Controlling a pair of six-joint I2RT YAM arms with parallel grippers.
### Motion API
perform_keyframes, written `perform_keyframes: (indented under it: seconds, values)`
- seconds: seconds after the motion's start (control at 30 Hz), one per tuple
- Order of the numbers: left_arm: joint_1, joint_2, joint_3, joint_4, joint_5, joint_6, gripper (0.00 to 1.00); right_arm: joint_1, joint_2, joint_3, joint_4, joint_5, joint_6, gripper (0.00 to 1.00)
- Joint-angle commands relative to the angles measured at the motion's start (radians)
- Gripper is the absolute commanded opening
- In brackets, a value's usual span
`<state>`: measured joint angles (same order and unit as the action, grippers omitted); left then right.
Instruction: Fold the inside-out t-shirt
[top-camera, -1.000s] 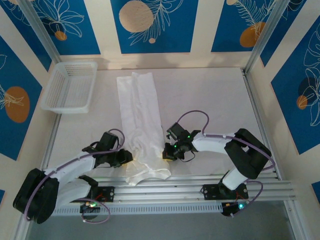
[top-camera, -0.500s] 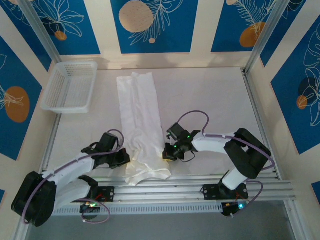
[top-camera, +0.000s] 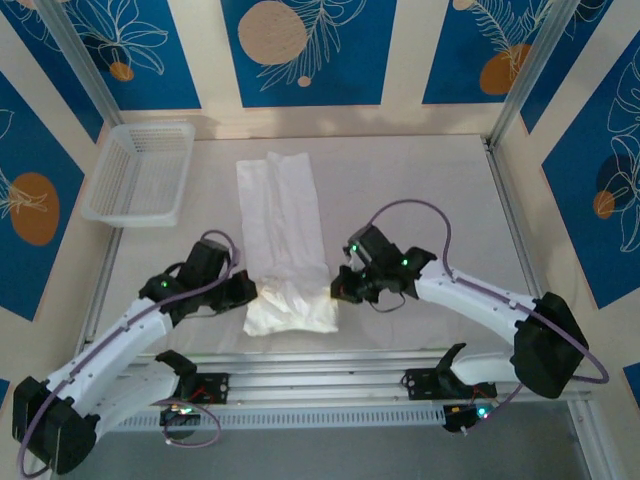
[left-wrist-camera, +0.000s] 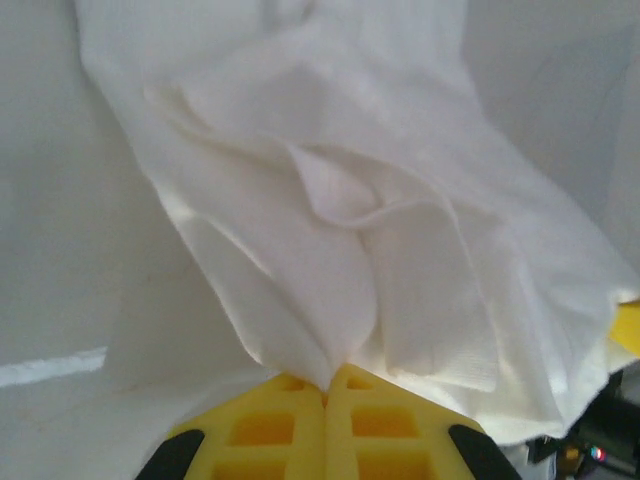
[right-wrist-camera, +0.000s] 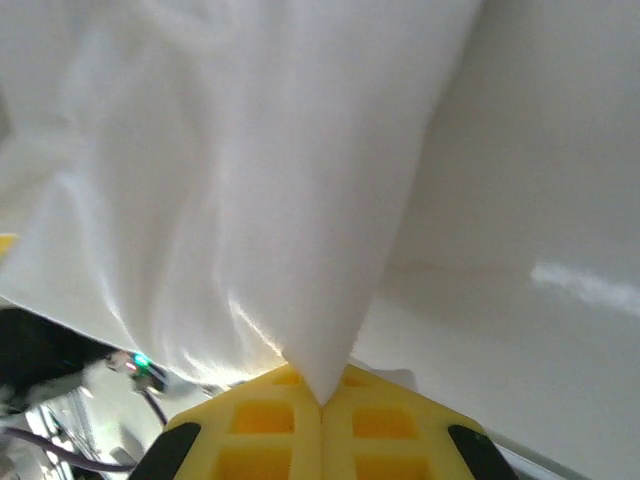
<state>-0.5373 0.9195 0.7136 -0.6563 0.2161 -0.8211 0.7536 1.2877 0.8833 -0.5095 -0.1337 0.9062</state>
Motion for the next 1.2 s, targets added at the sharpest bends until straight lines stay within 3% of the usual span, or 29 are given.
perform_keyframes:
  seconds: [0.0,0.2,0.4,0.43,0.5,0.57,0.7,0.8,0.97,1.17]
  values:
    - [0.003,0.072,0.152,-0.072,-0.19,0.03,0.0,-0.064,0.067,0.144,-0.051,0.024,-0.114,0.0]
    - [0.11,0.309,0.36,0.088,-0.248,0.122,0.0,-0.18,0.346,0.529,-0.079,0.03,-0.305,0.0]
    - [0.272,0.618,0.562,0.275,-0.267,0.193,0.0,-0.269,0.73,1.008,-0.153,0.044,-0.424,0.0]
    - [0.289,0.683,0.604,0.314,-0.259,0.217,0.0,-0.279,0.801,1.09,-0.174,0.083,-0.433,0.08]
    - [0.318,0.822,0.731,0.325,-0.198,0.269,0.25,-0.31,0.926,1.277,-0.231,0.107,-0.441,0.31]
    - [0.345,0.934,0.862,0.297,-0.105,0.308,0.45,-0.334,1.056,1.514,-0.357,0.105,-0.455,0.47]
    - [0.374,0.903,0.811,0.357,-0.045,0.349,0.52,-0.332,1.182,1.799,-0.622,0.138,-0.527,0.51]
    - [0.384,0.777,0.636,0.397,-0.044,0.366,0.56,-0.303,1.131,1.645,-0.673,0.162,-0.587,0.5]
    - [0.379,0.643,0.369,0.372,0.008,0.375,0.56,-0.27,0.827,0.951,-0.294,0.071,-0.567,0.52]
    - [0.377,0.645,0.194,0.477,0.034,0.308,0.55,-0.278,0.785,0.679,-0.058,-0.023,-0.438,0.52]
